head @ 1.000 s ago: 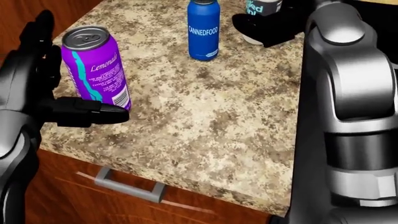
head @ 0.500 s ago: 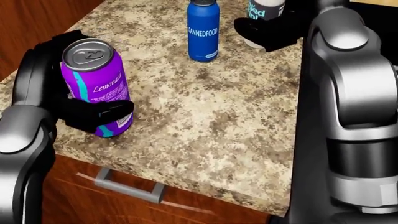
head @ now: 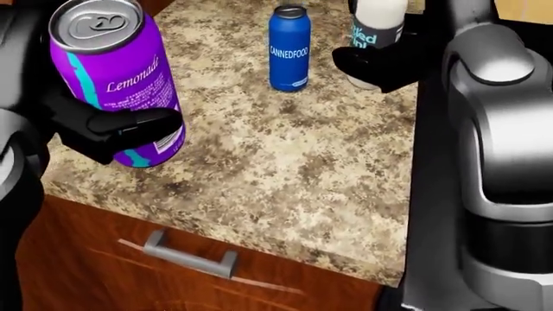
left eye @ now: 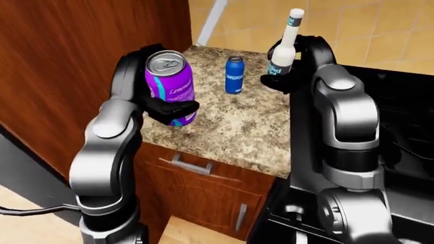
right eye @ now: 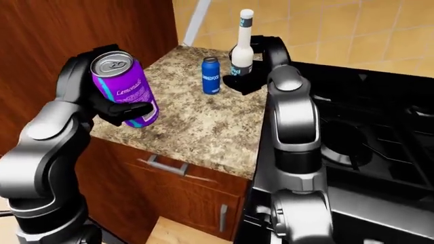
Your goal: Move the drinks to the dining counter.
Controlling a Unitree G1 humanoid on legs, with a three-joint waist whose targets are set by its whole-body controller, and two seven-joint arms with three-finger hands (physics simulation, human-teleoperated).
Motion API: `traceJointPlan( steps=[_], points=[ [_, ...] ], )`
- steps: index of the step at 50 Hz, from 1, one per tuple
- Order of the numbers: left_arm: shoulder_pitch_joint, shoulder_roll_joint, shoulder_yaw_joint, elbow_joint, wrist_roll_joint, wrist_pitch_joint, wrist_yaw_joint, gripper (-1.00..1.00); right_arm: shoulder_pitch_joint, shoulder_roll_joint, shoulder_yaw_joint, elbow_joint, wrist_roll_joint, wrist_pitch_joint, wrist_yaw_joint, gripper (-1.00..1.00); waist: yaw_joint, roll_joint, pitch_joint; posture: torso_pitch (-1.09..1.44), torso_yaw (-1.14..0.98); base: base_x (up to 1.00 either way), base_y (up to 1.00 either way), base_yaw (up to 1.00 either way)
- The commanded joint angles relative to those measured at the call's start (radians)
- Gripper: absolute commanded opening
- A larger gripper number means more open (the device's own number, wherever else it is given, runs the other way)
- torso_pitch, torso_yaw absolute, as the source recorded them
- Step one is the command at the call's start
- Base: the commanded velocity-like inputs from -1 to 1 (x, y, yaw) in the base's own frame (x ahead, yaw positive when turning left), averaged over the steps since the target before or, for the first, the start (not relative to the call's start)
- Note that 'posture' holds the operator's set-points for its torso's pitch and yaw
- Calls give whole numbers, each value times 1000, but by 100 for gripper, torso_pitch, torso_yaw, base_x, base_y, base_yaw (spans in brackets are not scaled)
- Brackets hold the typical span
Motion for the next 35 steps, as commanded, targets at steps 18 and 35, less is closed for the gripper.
traceJointPlan(
  steps=[18,35],
  points=[
    [-25,5,10,-48,11,-9,7,-100,-34,5,0,-102,-19,5,33,-100,38,111,-53,0,0,-100,17,0],
    [-31,10,17,-66,13,10,-1,-100,-33,17,5,-144,-27,42,43,-100,11,-9,-43,0,0,-100,18,0]
  ],
)
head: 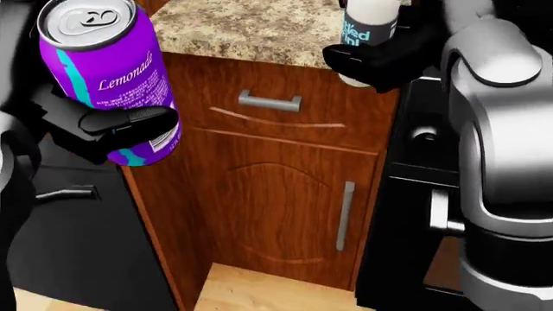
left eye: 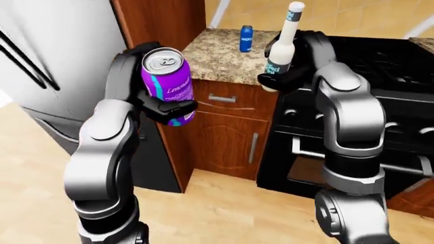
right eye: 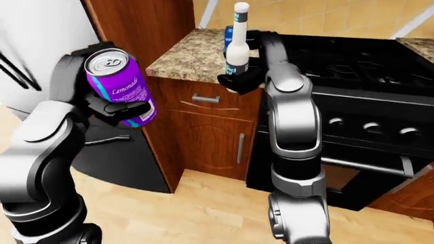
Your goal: Move the drinks to the dining counter.
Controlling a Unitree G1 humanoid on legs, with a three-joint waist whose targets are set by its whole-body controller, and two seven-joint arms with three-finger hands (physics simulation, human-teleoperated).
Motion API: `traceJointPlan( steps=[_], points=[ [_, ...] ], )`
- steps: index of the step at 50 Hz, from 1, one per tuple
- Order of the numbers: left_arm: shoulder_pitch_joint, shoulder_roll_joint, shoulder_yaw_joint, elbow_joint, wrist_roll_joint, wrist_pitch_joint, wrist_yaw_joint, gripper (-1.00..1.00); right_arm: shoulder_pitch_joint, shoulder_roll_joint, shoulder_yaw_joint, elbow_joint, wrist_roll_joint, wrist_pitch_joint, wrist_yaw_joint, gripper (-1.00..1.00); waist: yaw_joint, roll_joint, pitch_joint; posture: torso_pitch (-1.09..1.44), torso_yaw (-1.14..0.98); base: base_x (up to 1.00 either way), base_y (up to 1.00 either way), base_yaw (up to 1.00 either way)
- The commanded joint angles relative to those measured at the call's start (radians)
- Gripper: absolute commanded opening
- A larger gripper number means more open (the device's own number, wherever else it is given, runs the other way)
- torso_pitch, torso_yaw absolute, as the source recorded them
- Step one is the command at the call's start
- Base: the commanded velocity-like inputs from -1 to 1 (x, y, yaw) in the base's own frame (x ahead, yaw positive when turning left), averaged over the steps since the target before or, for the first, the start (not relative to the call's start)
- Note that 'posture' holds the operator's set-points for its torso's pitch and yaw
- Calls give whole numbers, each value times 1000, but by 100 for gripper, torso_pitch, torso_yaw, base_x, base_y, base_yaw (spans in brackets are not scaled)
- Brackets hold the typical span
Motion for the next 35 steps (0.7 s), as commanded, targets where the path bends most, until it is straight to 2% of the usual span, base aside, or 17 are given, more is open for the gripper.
traceJointPlan(
  steps=[1,3,6,7,8,9,10,11,19,21,23,25,28,30,31,32,35],
  points=[
    [-20,7,8,-23,4,-31,6,-100,-32,-4,-2,-28,-2,-29,-6,-100,5,-13,-26,0,0,-100,27,0],
    [-22,7,9,-19,3,-35,6,-100,-24,-5,3,-29,-5,-37,-3,-100,-18,-13,-30,0,0,-73,81,0],
    [-24,7,9,-25,2,-28,6,-100,-21,-4,4,-39,-9,-34,2,-100,-37,31,41,0,0,0,67,33],
    [-25,7,10,-27,1,-26,7,-100,-18,-2,4,-43,-10,-34,4,-100,-23,110,55,0,0,0,0,100],
    [-25,8,11,-30,0,-23,7,-100,-17,-1,3,-46,-10,-34,4,-100,-19,194,21,0,0,0,0,100],
    [-25,9,11,-33,-1,-20,7,-100,-14,0,4,-55,-10,-30,6,-100,3,107,134,0,0,0,0,100],
    [-24,9,11,-34,-2,-21,7,-100,-11,2,5,-60,-11,-29,7,-100,-18,110,65,0,0,0,0,100],
    [-24,9,12,-33,-2,-21,7,-100,-9,4,7,-65,-11,-28,9,-100,-6,110,31,0,0,0,0,100],
    [-24,14,15,-32,-9,-25,5,-100,-3,26,19,-108,-11,-17,25,-100,36,-23,49,0,0,4,0,100],
    [-25,18,16,-38,-10,-17,4,-100,1,29,20,-108,-11,-22,25,-100,28,-95,21,0,0,10,0,100],
    [-26,20,19,-40,-11,-15,3,-100,4,32,21,-107,-12,-25,25,-100,29,-46,82,0,0,11,0,100],
    [-27,23,21,-37,-13,-17,1,-100,7,37,22,-105,-12,-29,22,-100,47,-28,42,0,0,11,0,100],
    [-30,25,20,-39,-14,-14,2,-100,7,40,22,-107,-11,-29,23,-100,25,22,52,0,0,12,0,100],
    [-28,23,20,-31,-14,-24,3,-100,11,40,21,-109,-11,-30,24,-100,17,83,29,0,0,11,0,100],
    [-28,21,18,-33,-14,-22,4,-100,13,40,21,-112,-11,-29,24,-100,23,147,2,0,0,11,0,100],
    [-28,21,17,-35,-14,-20,5,-100,14,40,21,-112,-11,-31,24,-100,25,115,32,0,0,12,0,100],
    [-26,18,16,-27,-14,-29,6,-100,19,43,19,-109,-8,-37,21,-100,39,83,13,0,0,11,0,100]
  ],
)
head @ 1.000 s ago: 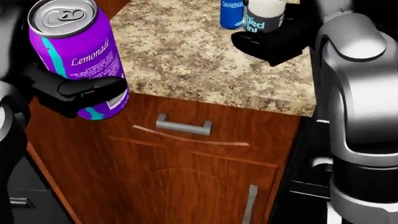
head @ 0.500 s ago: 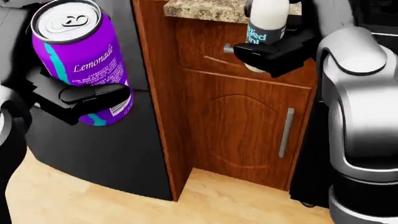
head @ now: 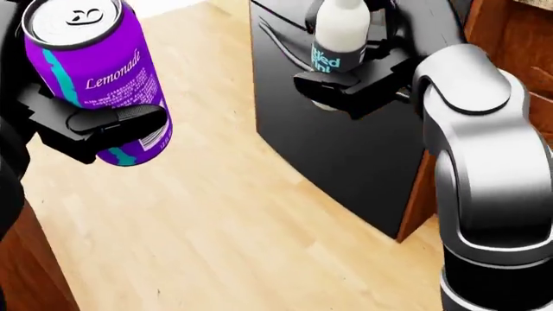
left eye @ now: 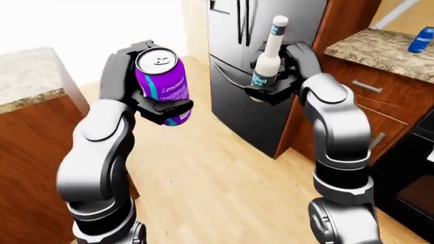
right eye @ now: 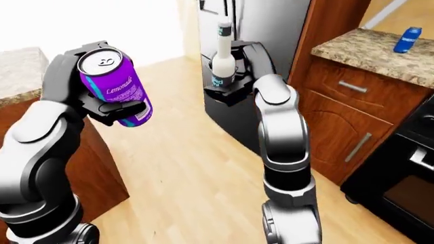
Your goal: Move the drinks to the dining counter.
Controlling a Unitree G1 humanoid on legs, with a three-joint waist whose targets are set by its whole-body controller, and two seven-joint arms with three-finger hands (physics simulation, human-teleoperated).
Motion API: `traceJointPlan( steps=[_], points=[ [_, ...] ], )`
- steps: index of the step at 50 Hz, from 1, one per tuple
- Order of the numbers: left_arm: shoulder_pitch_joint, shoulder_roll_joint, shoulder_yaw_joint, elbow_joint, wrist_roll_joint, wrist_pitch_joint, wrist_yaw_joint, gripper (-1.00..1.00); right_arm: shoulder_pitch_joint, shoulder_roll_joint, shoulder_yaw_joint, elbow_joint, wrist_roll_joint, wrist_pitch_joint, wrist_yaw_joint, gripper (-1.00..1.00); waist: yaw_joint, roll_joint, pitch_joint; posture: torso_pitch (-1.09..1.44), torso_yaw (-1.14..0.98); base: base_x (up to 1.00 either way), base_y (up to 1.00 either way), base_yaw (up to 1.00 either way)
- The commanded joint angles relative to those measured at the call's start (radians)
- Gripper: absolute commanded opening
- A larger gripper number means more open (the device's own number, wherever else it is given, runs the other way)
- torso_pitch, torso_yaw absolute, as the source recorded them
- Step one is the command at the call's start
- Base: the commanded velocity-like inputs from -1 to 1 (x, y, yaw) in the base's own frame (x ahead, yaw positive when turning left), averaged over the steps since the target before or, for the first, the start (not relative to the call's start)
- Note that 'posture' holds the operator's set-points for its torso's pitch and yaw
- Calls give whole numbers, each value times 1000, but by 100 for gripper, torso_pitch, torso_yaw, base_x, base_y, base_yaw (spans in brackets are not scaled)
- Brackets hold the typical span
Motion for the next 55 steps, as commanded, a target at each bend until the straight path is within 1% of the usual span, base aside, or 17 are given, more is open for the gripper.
traceJointPlan(
  steps=[1,5,9,12,13,16,20,24,25,26,36,39,48,51,53,54,55],
  points=[
    [-32,1,-6,-20,-3,-34,1,-100,-39,-14,-25,-32,-7,-39,-13,-100,-6,-9,-18,0,0,12,0,100],
    [-32,-1,-5,-18,-5,-37,2,-100,-33,-13,-25,-37,-3,-41,-14,-100,-13,-52,12,0,0,12,0,100],
    [-32,1,-5,-20,-6,-36,1,-100,-30,-11,-24,-40,1,-42,-16,-100,-18,-93,9,0,0,12,0,100],
    [-32,0,-6,-19,-6,-37,1,-100,-27,-10,-25,-37,4,-47,-18,-100,-21,-165,-14,0,0,12,0,100],
    [-32,1,-6,-18,-6,-38,1,-100,-27,-10,-25,-39,4,-45,-19,-100,-22,-131,-4,0,0,11,0,100],
    [-35,2,-6,-24,-6,-29,1,-100,-23,-8,-25,-49,8,-40,-19,-100,-12,-123,-12,0,0,12,0,100],
    [-40,3,-7,-20,-6,-30,0,-100,-25,-11,-26,-50,11,-38,-20,-100,-24,-67,-3,0,0,12,0,100],
    [-40,4,-7,-20,-5,-30,-2,-100,-17,-8,-25,-50,16,-45,-23,-100,-28,42,-35,0,0,12,0,100],
    [-42,5,-7,-21,-5,-27,-2,-100,-17,-7,-25,-50,17,-46,-23,-100,-20,20,-18,0,0,11,0,100],
    [-42,5,-7,-22,-4,-25,-2,-100,-16,-7,-25,-50,17,-46,-24,-100,-28,35,-14,0,0,12,0,100],
    [-32,0,-9,-25,-3,-33,-3,-100,5,0,-21,-63,23,-55,-26,-100,-17,-75,2,0,0,12,0,100],
    [-33,0,-9,-25,-3,-31,-3,-100,4,0,-22,-66,25,-52,-26,-100,-19,-148,-19,0,0,12,0,100],
    [-21,-5,-18,-22,-2,-47,-9,-100,55,10,-28,-121,34,-49,-35,-100,-22,-70,-9,0,0,12,0,100],
    [-28,-8,-28,-50,4,-22,-15,-100,89,9,-39,-166,45,-30,-44,-100,-26,-22,-12,0,0,12,0,100],
    [-31,-8,-31,-51,9,-22,-18,-100,93,9,-38,-173,51,-28,-49,-100,-22,47,-37,0,0,12,0,100],
    [-26,-9,-32,-45,12,-35,-21,-100,96,9,-39,-174,54,-32,-52,-100,-16,14,-14,0,0,11,0,100],
    [-23,-9,-31,-47,14,-39,-25,-100,101,10,-34,-170,55,-41,-56,-100,-22,27,-11,0,0,12,0,100]
  ],
)
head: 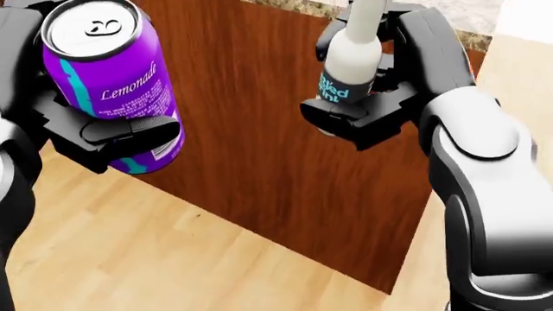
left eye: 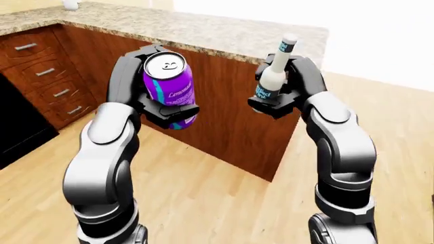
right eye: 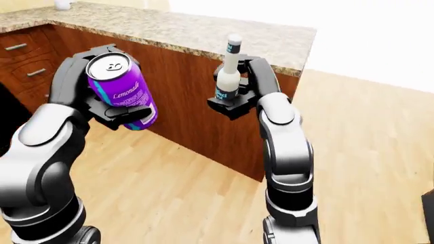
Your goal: Move the drinks to the dining counter.
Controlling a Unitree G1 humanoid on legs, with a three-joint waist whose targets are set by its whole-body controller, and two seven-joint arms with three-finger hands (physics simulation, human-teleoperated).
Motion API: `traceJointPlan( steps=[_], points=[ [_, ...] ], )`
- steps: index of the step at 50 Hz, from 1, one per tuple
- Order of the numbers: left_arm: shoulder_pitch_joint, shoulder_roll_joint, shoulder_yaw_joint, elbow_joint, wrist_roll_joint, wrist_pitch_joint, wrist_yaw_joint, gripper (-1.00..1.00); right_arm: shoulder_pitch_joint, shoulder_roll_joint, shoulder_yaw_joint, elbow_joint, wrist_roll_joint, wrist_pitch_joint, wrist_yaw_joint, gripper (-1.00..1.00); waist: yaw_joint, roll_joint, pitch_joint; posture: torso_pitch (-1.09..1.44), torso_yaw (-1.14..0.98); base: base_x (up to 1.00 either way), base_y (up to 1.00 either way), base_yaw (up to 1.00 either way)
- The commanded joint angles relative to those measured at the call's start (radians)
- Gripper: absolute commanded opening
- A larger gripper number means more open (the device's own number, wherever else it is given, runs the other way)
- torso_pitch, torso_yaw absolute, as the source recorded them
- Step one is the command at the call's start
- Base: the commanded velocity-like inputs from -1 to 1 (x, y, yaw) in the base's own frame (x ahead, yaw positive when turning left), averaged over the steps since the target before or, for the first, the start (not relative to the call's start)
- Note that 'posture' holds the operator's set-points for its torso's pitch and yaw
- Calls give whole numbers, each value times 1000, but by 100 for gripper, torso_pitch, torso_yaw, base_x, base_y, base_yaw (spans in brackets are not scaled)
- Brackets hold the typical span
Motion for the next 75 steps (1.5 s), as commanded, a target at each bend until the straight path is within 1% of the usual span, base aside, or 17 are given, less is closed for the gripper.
traceJointPlan(
  steps=[1,9,12,14,16,33,34,36,37,40,46,49,56,59,60,64,75],
  points=[
    [-37,2,1,-28,7,-39,-5,-100,-35,-15,-14,-36,3,-38,-12,-100,-2,6,-38,0,0,12,0,100],
    [-38,-7,3,-53,17,-22,-6,-100,-29,-17,-33,-44,36,-36,-41,-100,-32,-81,-9,0,0,10,0,86],
    [-64,-6,-3,-50,22,-4,-6,-100,-26,-20,-40,-36,59,-53,-52,-100,-21,-122,-29,0,0,0,0,0],
    [-78,-5,-6,-53,25,8,-7,-100,-25,-21,-43,-39,71,-60,-63,-100,-25,-89,-59,0,0,25,7,0],
    [-82,-7,-5,-62,25,19,-8,-100,-21,-23,-38,-43,77,-62,-69,-100,-27,-97,13,0,0,77,42,0],
    [-92,-16,-13,-56,25,18,-4,-100,-26,-38,-48,-88,118,-35,-92,-100,-94,-40,-49,0,0,83,67,0],
    [-96,-15,-12,-53,25,18,-5,-100,-26,-39,-48,-92,120,-30,-92,-100,-96,-30,-47,0,0,66,30,0],
    [-102,-15,-13,-51,26,21,-6,-100,-30,-43,-49,-100,124,-19,-95,-100,-89,91,-66,0,0,57,20,0],
    [-109,-15,-12,-50,26,26,-6,-100,-34,-44,-50,-103,127,-14,-95,-100,-88,36,-34,0,0,48,13,0],
    [-124,-12,-9,-49,25,36,-8,-100,-48,-50,-54,-114,136,4,-99,-100,-54,52,-29,0,0,15,3,0],
    [-149,-8,-10,-50,24,55,-8,-100,-69,-65,-65,-127,153,29,-107,-100,-91,-28,1,0,0,0,-6,-50],
    [-159,-8,-11,-49,24,60,-7,-100,-78,-70,-71,-144,167,52,-112,-100,-107,-152,-6,0,0,0,0,-100],
    [-196,-4,-16,-59,25,96,-7,-100,-99,-89,-86,-162,199,80,-123,-100,-78,-60,-8,0,0,0,0,-100],
    [-209,-4,-19,-55,26,102,-7,-100,-99,-95,-92,-165,211,83,-128,-100,-30,73,-47,0,0,0,0,-100],
    [-210,-3,-22,-53,28,100,-7,-100,-98,-97,-93,-167,215,83,-130,-100,-45,19,-23,0,0,0,0,-100],
    [-218,-2,-25,-53,32,108,-10,-100,-94,-101,-94,-174,227,86,-136,-100,-50,33,-53,0,0,0,0,-100],
    [-209,-3,-21,-50,38,96,-18,-100,-97,-105,-87,-185,244,96,-149,-100,-49,-72,-39,0,0,0,0,-100]
  ],
)
